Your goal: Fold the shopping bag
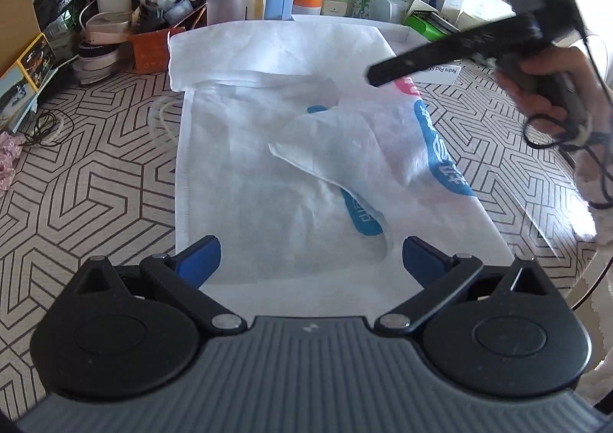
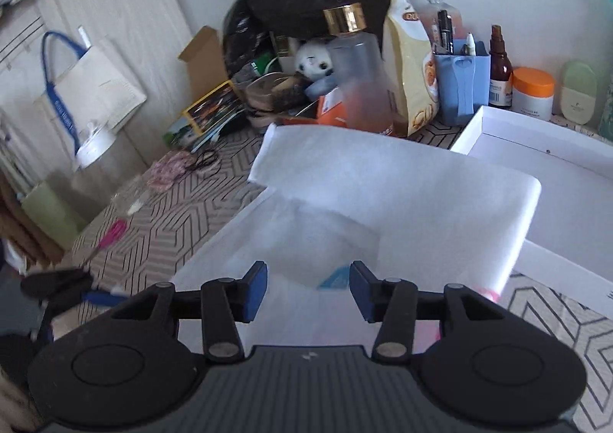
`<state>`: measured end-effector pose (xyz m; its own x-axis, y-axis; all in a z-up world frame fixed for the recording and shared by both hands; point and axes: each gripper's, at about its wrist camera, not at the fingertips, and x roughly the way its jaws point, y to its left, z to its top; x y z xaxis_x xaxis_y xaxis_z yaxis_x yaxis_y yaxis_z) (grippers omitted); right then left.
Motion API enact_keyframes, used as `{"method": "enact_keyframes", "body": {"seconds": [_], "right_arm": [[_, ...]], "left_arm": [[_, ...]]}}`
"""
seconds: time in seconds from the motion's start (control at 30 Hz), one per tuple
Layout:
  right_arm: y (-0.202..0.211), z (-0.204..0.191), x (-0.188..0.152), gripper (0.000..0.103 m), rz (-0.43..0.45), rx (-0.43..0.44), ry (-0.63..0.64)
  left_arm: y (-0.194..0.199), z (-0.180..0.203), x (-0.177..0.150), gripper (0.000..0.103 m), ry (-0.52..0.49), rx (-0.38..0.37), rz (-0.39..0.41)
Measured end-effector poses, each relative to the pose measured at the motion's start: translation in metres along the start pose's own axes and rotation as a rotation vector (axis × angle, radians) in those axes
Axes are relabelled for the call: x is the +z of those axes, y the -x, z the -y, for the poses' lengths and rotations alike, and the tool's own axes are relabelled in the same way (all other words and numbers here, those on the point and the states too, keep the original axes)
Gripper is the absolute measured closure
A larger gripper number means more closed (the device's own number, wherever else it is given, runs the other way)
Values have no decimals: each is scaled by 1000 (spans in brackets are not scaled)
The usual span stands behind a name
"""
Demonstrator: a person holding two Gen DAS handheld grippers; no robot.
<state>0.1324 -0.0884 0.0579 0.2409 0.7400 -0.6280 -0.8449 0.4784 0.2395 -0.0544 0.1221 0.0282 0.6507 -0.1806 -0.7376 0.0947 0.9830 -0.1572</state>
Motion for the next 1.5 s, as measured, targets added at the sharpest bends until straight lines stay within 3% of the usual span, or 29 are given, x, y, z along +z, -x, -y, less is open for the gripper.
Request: {"method": "enact_keyframes", "body": {"seconds": [0.1,0.23,0.3,0.33,0.37,0.6,0.83,0.9,1.0,1.03,1.07,1.17,1.5], "right_arm": [[27,-12,-40,54,-21,-8,-11],[56,-30,-86,53,5,3,66],[67,-45,-102,44,9,-13,129],[71,-50,-109,35,0,-7,143],[75,-55,-115,28,-11,6,147],[79,-56,-134,28,-58,165,-13],[63,-82,-150,28,-87,101,81],[60,-92,-154,32,-67,54,111],[54,-101,-156,61,-48,-20,130],[54,-101,-156,76,-49,-18,114],[55,-99,-155,81,-51,-6,89],[61,-92,-153,87,-30,17,23],[80,-58,-140,89,56,153,-238]], "left_arm": [[-4,-2,-6,0,14,-2,-13],[-16,-6,-9,0,48,3,-48],[-19,-3,-9,0,31,20,-50],[-20,-2,-9,0,24,27,-55],[-20,-1,-8,0,22,28,-56],[-11,6,-5,0,4,9,-36],[12,35,-8,0,-99,7,-3],[14,41,-8,0,-117,4,-3],[14,48,-9,0,-147,-3,-10],[15,51,-10,0,-160,-4,-10],[16,55,-10,0,-175,-5,-8],[21,63,-11,0,-222,-32,5],[22,103,-22,0,-415,-133,31]]}}
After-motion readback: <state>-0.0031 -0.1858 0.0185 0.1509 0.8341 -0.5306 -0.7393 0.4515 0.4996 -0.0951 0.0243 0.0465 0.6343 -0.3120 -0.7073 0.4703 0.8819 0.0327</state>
